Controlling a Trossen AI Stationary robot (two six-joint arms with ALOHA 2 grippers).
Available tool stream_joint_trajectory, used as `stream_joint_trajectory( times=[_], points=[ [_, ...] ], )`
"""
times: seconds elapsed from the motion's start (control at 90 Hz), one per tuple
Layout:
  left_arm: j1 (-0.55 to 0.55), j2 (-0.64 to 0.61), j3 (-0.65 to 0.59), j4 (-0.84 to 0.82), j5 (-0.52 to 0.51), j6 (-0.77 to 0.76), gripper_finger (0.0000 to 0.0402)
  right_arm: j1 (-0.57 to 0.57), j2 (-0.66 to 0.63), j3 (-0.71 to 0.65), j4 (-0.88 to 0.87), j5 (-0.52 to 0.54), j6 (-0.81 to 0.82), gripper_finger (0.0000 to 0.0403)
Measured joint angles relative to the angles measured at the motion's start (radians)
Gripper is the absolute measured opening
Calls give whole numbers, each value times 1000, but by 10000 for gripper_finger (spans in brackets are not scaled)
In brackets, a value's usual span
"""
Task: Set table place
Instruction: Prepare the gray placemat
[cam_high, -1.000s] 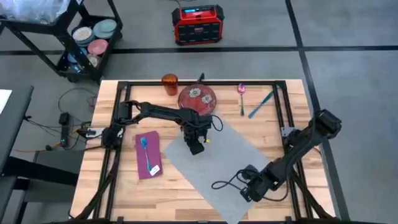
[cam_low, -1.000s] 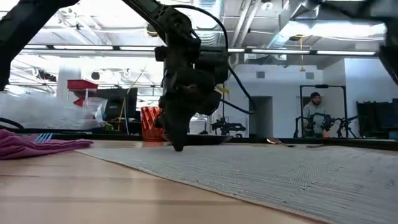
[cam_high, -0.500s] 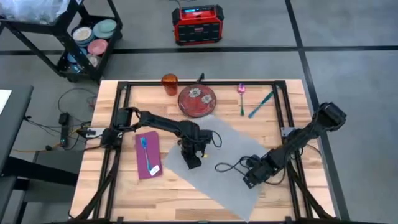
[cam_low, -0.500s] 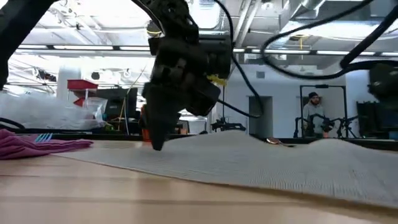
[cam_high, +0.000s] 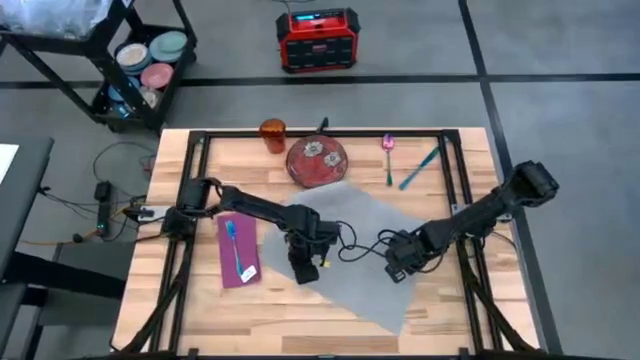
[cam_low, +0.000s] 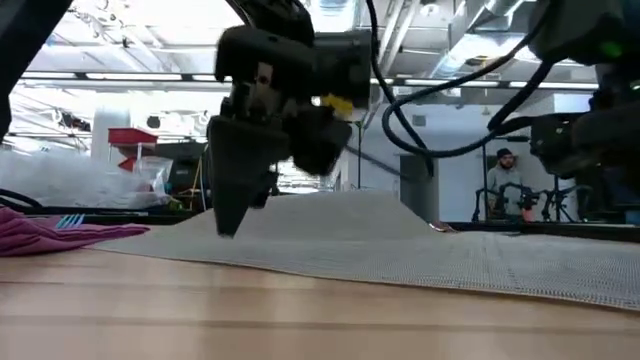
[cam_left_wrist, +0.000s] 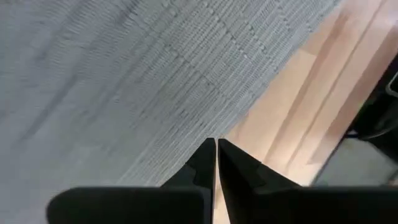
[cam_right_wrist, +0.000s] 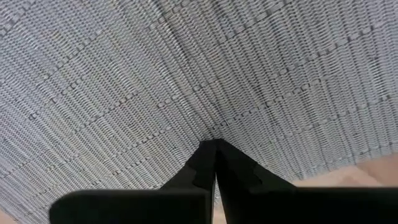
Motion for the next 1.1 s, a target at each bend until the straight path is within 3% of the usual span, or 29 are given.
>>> stream_joint_trajectory(
  times=[0.078,0.211,0.267,0.389,0.489,0.6,0.778,1.1],
  points=[
    [33,-39,3,-61,-130,66,0,53,0,1,-1,28,48,0],
    [76,-60,2,-98,-465,178,0,140,-3,0,0,-12,127,0],
    [94,-60,-1,-60,-530,209,0,165,-6,0,0,-23,158,0],
    [111,-61,-55,158,-441,208,0,220,-8,-1,1,-22,223,0],
    [88,-61,-96,247,-430,168,0,250,-13,-2,-9,-27,239,0],
    [46,-67,-172,300,-431,92,0,269,-14,-2,-15,-26,249,0],
    [-36,-77,-301,366,-343,-97,0,282,-15,-1,-21,-27,258,0],
    [-179,-69,-306,435,-286,-397,0,268,-19,-2,-58,-44,231,0]
  ],
)
